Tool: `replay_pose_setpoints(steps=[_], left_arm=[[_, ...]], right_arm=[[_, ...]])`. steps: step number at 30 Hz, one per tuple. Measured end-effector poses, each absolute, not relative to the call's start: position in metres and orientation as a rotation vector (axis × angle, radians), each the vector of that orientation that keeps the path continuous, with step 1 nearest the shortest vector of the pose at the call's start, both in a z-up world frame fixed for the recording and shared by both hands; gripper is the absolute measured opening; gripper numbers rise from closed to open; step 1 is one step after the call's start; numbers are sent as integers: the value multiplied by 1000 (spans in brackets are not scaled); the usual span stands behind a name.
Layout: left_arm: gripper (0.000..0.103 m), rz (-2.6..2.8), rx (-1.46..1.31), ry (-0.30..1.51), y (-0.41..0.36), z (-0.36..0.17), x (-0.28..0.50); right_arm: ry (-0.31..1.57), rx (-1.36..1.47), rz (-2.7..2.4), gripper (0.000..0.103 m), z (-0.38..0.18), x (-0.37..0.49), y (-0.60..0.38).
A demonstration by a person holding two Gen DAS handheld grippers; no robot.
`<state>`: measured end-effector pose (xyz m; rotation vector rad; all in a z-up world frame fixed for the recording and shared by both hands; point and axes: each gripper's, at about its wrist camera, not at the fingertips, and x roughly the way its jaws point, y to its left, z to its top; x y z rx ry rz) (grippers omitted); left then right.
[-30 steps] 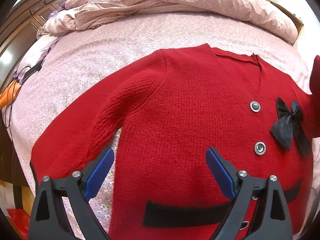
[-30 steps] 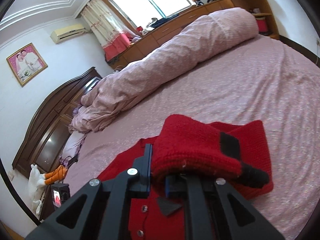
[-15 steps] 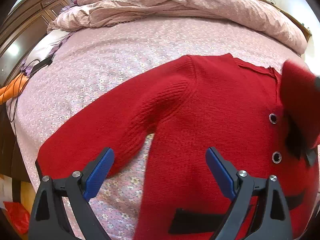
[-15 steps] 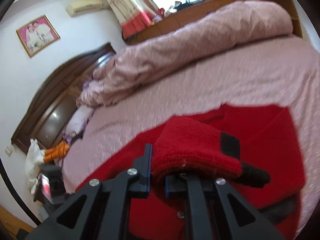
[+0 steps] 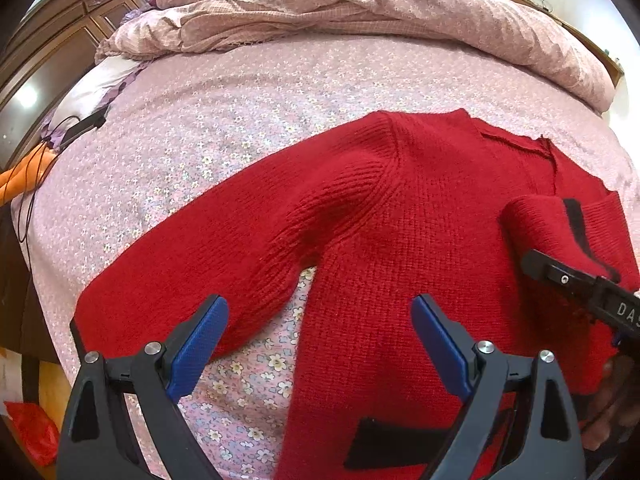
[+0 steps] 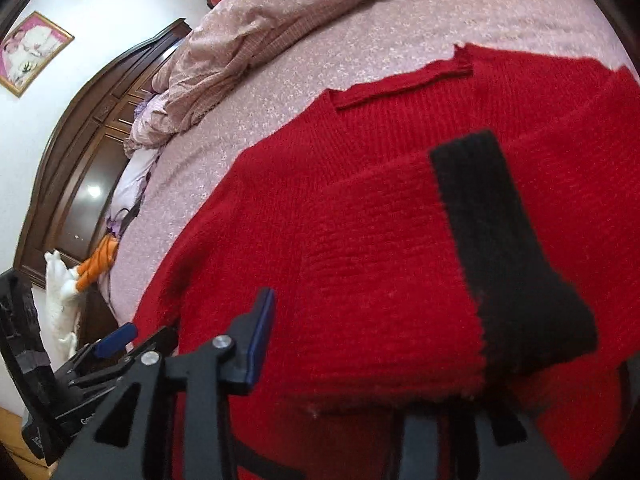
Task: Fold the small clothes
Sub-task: 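Lower the sleeve onto the cardigan body and open the right tool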
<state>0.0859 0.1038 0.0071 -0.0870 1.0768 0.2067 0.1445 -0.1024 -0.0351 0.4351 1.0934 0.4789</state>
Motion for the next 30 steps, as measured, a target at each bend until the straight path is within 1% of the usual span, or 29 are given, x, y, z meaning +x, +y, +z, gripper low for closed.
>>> replay_pose_setpoints(steps=[1, 3, 5, 12, 20, 26, 30], left_arm=[[89, 199, -91, 1077, 103, 9, 86], [89, 185, -97, 1076, 100, 13, 86], [89, 177, -94, 1065, 96, 18, 85], [89, 105, -66, 1046, 68, 34, 88], [89, -10, 11, 1027, 13, 48, 92], [89, -107, 44, 1045, -24, 45, 96], [89, -144, 106, 1049, -50, 33, 99]], right_arm=[[1094, 440, 486, 47, -33, 142, -104], [1095, 451, 495, 57, -28, 135, -109], [1097, 465, 499, 59, -21, 128, -116], [1101, 490, 444, 60, -6, 97, -156], [1071, 501, 268, 60, 7, 87, -216], [1037, 531, 168, 60, 10, 82, -258], [1032, 527, 116, 60, 7, 81, -275]])
